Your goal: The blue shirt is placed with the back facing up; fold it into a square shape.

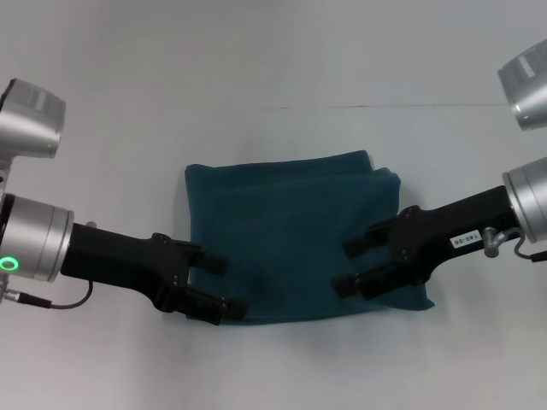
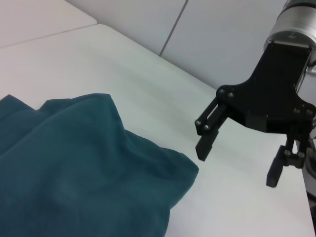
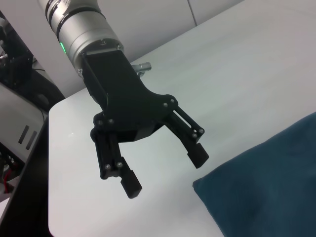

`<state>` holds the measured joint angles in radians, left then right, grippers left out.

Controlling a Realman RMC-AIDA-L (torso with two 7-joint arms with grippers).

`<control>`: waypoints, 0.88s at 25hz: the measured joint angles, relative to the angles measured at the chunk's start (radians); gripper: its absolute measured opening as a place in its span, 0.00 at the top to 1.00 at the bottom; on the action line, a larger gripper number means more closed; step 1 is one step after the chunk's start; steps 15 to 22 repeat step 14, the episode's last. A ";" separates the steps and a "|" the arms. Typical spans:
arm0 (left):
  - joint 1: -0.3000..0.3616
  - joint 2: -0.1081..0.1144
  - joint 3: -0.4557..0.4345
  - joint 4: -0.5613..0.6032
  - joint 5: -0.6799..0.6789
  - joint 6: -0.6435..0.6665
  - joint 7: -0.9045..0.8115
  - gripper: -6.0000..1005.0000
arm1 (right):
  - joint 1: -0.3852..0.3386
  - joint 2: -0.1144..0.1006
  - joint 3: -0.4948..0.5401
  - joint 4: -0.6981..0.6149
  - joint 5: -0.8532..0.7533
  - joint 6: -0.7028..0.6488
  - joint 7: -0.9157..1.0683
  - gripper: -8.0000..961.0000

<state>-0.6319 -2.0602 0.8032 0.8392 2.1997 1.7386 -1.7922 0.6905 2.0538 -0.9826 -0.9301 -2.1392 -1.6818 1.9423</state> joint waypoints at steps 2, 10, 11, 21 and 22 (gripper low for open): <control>0.000 -0.001 0.001 0.000 0.000 0.002 0.000 0.06 | -0.002 -0.004 0.000 -0.001 0.001 -0.002 0.000 0.15; -0.004 -0.003 0.008 0.002 0.000 0.001 -0.018 0.06 | -0.001 -0.005 -0.008 0.000 -0.002 -0.003 -0.007 0.15; -0.005 -0.004 0.009 0.004 0.000 0.001 -0.019 0.06 | -0.002 -0.005 -0.007 0.001 -0.002 -0.003 -0.009 0.15; 0.002 -0.011 0.056 0.030 0.000 -0.003 -0.008 0.06 | -0.005 -0.007 -0.004 0.005 -0.002 -0.004 -0.011 0.15; 0.002 -0.011 0.056 0.030 0.000 -0.003 -0.008 0.06 | -0.005 -0.007 -0.004 0.005 -0.002 -0.004 -0.011 0.15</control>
